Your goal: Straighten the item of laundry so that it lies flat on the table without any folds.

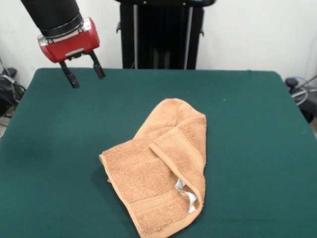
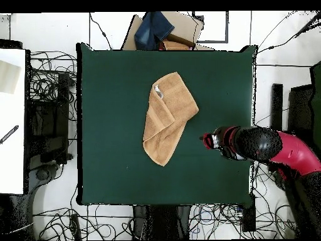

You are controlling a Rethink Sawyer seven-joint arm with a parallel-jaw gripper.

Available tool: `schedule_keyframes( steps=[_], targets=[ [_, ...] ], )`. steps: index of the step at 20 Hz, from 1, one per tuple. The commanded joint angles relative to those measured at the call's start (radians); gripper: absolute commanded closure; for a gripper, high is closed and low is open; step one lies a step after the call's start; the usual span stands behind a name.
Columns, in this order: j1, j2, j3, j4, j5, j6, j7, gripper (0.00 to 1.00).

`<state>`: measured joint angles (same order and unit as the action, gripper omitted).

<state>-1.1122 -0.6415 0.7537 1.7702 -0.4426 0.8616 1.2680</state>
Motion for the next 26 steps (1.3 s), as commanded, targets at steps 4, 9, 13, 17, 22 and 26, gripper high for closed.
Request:
schedule_keyframes(
  steps=[4,9,13,17,22,26],
  targets=[
    [0.047,-0.008,-0.023,0.009,-0.021,-0.061,0.038,0.00],
    [0.068,-0.005,-0.042,0.003,-0.030,-0.054,0.058,0.00],
    [0.062,0.003,-0.030,0.018,-0.019,-0.060,0.050,0.00],
    [0.050,0.005,-0.016,0.032,-0.014,-0.092,0.047,0.00],
    [0.059,0.018,-0.021,0.015,-0.023,-0.097,0.039,0.00],
    [0.051,0.023,-0.009,0.020,-0.016,-0.100,0.023,0.00]
  ],
)
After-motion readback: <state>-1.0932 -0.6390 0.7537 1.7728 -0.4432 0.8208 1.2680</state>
